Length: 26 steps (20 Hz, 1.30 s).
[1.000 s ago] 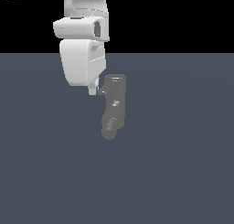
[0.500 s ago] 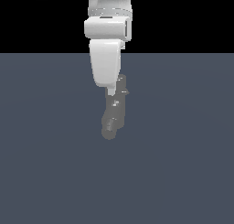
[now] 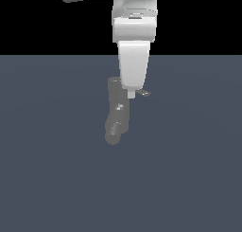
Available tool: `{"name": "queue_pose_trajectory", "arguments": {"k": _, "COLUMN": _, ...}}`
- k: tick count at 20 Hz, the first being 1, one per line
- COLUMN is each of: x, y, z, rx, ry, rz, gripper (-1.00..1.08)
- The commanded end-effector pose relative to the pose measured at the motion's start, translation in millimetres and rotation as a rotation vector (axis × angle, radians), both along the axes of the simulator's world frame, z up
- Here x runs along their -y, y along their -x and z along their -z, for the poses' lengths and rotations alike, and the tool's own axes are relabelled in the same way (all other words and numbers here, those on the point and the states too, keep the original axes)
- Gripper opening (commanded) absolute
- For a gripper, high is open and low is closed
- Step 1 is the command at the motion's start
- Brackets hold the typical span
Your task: Turn on the faucet by rotating a designated handle.
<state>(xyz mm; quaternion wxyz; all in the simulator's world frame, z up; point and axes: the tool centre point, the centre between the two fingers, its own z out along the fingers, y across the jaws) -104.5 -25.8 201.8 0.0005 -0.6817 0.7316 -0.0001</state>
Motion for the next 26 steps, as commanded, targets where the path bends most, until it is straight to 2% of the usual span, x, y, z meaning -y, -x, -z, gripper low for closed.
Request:
{"name": "queue_pose_trajectory", "arguments": {"k": 1, "x": 7.9, "y": -5.3, "z": 0.1, "rx": 0.0, "ry": 0.0, "rz": 0.004, "gripper": -1.0}}
{"name": "queue_pose_trajectory", "arguments": {"k": 26, "x": 92.0, "y": -67.3, "z": -0.2, "rx": -0.001, "ry": 0.001, "rz": 0.028, "gripper": -1.0}}
